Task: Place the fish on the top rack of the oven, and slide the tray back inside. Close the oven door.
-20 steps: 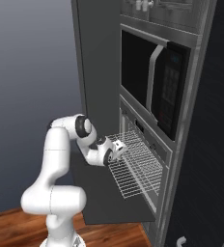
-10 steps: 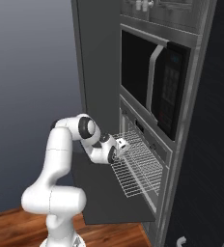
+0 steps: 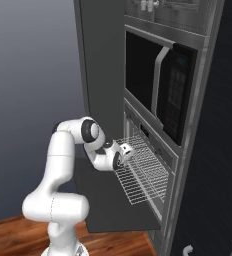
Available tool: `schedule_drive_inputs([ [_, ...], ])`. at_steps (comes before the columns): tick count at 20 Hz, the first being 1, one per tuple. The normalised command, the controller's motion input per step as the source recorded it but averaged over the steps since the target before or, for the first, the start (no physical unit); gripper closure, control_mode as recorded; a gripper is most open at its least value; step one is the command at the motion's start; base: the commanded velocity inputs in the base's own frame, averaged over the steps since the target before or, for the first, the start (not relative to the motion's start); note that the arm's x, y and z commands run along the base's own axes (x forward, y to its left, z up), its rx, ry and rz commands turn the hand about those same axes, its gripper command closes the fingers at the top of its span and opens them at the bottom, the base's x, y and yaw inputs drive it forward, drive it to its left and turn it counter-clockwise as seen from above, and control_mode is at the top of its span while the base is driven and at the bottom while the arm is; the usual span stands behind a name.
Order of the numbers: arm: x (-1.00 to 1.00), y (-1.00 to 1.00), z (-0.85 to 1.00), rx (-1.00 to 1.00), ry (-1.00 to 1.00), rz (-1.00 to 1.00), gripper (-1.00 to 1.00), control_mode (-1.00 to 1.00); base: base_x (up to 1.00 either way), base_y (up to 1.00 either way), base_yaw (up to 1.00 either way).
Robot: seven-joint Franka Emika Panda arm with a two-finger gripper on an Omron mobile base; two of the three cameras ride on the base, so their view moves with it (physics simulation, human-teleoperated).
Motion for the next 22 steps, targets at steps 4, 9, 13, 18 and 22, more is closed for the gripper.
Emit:
schedule_drive_inputs([
  [4, -0.32, 0.19, 0.35, 0.00, 0.00, 0.00, -1.00, -1.00, 0.00, 0.00, 0.00],
  [9, -0.25, 0.20, 0.55, 0.00, 0.00, 0.00, -1.00, -1.00, 0.00, 0.00, 0.00],
  [13, -0.37, 0.27, 0.38, 0.00, 0.00, 0.00, -1.00, -1.00, 0.00, 0.00, 0.00],
  [18, -0.51, 0.49, 0.04, 0.00, 0.00, 0.00, -1.00, -1.00, 0.00, 0.00, 0.00],
  [22, -0.34, 0.51, 0.08, 0.02, 0.01, -0.01, -1.00, -1.00, 0.00, 0.00, 0.00],
])
